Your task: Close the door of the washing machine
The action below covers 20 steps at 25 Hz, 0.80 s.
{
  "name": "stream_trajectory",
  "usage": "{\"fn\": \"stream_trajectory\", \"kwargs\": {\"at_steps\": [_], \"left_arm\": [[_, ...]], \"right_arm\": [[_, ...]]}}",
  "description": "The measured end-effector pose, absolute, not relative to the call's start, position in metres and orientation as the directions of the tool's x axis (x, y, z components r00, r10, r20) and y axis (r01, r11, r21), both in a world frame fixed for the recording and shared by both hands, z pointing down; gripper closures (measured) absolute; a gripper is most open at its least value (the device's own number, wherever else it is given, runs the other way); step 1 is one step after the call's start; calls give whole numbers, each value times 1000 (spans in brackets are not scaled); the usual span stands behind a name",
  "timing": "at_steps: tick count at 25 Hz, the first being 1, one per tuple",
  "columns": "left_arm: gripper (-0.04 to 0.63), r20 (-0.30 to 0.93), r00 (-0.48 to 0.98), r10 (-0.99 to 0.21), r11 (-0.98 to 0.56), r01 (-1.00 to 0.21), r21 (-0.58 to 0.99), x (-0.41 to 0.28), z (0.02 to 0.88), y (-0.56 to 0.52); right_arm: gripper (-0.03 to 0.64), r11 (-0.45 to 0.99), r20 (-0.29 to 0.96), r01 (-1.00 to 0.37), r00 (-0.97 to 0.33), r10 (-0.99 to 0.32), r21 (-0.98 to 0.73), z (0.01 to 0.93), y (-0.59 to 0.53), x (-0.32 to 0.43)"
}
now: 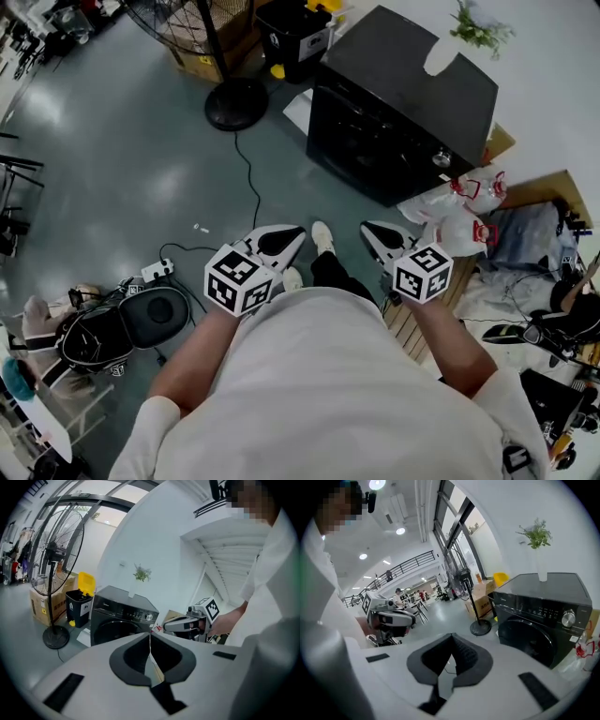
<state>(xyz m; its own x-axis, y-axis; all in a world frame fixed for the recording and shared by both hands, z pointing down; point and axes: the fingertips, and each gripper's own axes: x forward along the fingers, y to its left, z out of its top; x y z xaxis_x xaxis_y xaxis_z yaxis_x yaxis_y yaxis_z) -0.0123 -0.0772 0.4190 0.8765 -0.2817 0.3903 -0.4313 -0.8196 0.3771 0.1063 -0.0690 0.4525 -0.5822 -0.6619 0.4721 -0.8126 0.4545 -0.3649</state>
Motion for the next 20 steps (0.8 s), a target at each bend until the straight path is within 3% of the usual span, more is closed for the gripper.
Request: {"fn": "stream_trajectory", "kwargs": {"at_steps": [20], "left_arm": [[577, 386, 870, -306, -808, -452, 378, -35, 414, -69]], "right_arm": [[609, 523, 450, -780, -626, -637, -345, 434, -66, 75]]}}
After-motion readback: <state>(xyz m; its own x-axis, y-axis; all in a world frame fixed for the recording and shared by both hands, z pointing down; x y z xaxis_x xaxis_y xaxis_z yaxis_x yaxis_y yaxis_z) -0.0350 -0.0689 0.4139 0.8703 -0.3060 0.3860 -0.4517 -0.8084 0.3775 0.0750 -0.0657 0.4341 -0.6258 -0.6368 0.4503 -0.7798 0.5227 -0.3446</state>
